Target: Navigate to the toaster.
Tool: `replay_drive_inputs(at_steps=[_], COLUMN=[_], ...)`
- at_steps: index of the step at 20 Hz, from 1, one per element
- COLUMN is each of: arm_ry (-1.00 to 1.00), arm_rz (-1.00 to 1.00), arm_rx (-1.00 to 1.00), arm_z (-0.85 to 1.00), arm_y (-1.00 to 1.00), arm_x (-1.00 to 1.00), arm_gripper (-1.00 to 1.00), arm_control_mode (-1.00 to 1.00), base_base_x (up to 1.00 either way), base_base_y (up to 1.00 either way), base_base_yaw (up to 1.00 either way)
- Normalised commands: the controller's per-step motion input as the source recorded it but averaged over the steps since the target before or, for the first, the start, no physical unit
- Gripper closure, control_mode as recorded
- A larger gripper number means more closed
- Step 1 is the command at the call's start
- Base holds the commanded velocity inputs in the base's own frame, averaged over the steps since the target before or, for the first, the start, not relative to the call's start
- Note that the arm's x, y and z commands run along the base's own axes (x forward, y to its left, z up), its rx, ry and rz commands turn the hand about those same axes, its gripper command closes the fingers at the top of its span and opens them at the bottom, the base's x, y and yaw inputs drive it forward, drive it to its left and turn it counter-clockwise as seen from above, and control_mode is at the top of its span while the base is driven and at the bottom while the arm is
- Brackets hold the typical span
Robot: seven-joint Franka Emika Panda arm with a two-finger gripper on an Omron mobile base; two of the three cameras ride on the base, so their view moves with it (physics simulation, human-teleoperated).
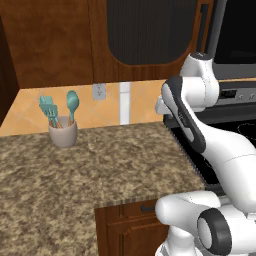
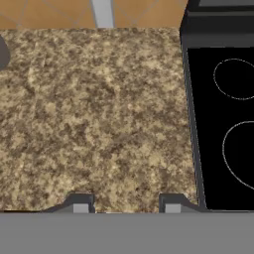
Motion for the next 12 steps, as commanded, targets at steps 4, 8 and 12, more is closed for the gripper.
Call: replay_drive_inputs(at_steps=[4,8,12], arm_ry=[-0.01,0.0,0.0], arm_rz=[0.0,0.0,0.0], arm_rx=[0.0,0.0,0.0], arm_z=[0.0,-0.03,-0.27], arm_y=[0.0,0.0,-0.04], arm_x=[0.0,-0.29,-0.8], arm_gripper=[-1.0,-1.0,-1.0], arm_control_mode=[-1.0,-1.0,-1.0], base_base_x=[0.0,0.0,0.0], base_base_y=[0.0,0.0,0.0], base_base_yaw=[0.0,0.0,0.0])
